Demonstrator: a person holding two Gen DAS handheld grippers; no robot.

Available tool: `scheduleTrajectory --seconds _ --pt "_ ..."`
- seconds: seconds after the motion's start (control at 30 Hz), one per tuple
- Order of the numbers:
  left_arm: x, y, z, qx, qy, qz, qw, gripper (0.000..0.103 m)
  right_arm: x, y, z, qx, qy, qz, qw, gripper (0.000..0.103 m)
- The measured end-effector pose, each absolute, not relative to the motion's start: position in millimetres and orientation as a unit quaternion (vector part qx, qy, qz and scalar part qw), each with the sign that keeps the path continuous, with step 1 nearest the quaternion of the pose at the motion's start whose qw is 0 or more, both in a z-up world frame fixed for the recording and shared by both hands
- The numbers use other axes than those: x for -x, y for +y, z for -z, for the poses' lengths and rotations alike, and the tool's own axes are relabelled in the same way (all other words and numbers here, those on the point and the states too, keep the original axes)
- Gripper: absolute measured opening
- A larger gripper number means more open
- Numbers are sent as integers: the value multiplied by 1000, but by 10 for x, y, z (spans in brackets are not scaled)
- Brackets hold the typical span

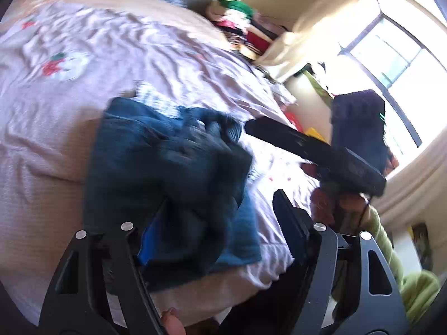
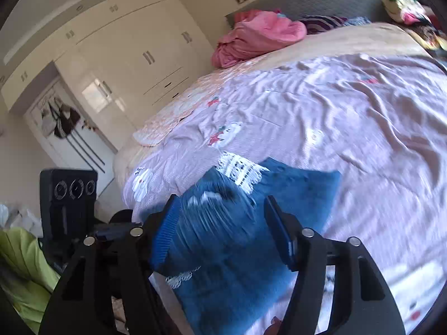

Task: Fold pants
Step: 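Grasp the waistband with the right tool while the left tool grasps the denim, then fold the waistband over toward the lace cuffs with both tools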

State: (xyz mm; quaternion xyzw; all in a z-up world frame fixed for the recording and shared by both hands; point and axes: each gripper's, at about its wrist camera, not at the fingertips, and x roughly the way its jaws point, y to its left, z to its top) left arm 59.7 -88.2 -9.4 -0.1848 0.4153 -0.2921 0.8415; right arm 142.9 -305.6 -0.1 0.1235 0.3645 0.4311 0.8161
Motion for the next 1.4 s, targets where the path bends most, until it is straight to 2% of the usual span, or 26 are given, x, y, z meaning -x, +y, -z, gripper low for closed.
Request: scheduleTrajectory --seconds 0.07,0.17,0.27,0.37,0.43,0.47,0.5,0.53,0.57,0.6,0.63,0.77,0.87,0.93,1.0,1.1,1.23,1.4 --pt "-484 -1009 110 159 417 323 834 69 -1393 -3109 56 -129 378 -419 815 69" --pt "-428 -1104 246 136 447 330 820 69 -1356 -3080 166 -140 412 -398 807 77" --pt "-365 -990 197 143 446 331 819 69 -1323 -3020 272 -137 440 -377 803 78" --pt "-356 -786 1 128 412 293 853 69 -1319 -2946 349 -130 453 -369 801 79" --pt "-339 -699 -41 97 410 245 873 69 -1328 -2888 378 -131 459 -368 798 73" --pt "-363 -675 -14 85 414 224 878 68 -1327 -2850 381 -127 459 -370 797 62" --pt "-428 -653 50 70 422 194 883 67 -1322 -2791 379 -114 460 -366 801 56" --pt "-463 -652 93 64 426 182 884 57 -1320 -2739 378 -103 460 -365 803 51" --pt "-483 -657 149 55 430 172 885 48 -1319 -2699 368 -102 459 -369 802 39" --pt "-491 -668 185 48 434 166 884 46 -1318 -2666 349 -105 458 -375 799 33" --pt "-484 -683 235 38 438 163 883 45 -1296 -2625 296 -114 449 -387 797 33" --pt "-422 -717 271 7 429 156 890 45 -1185 -2579 116 -114 402 -427 802 33" --pt "-400 -747 314 1 433 160 887 45 -1253 -2748 277 -116 427 -392 807 33" --pt "-439 -787 354 1 436 164 885 45 -1278 -2880 433 -124 450 -371 803 37" --pt "-441 -805 388 -1 440 167 882 45 -1270 -2941 507 -124 462 -359 801 49" --pt "-423 -805 391 -5 437 170 883 45 -1227 -2965 397 -110 463 -357 804 56" --pt "-365 -709 221 7 423 172 890 45 -1264 -2974 3 -92 407 -361 834 61" --pt "-312 -766 39 5 401 192 896 45 -1593 -2617 -107 -54 415 -375 827 61"
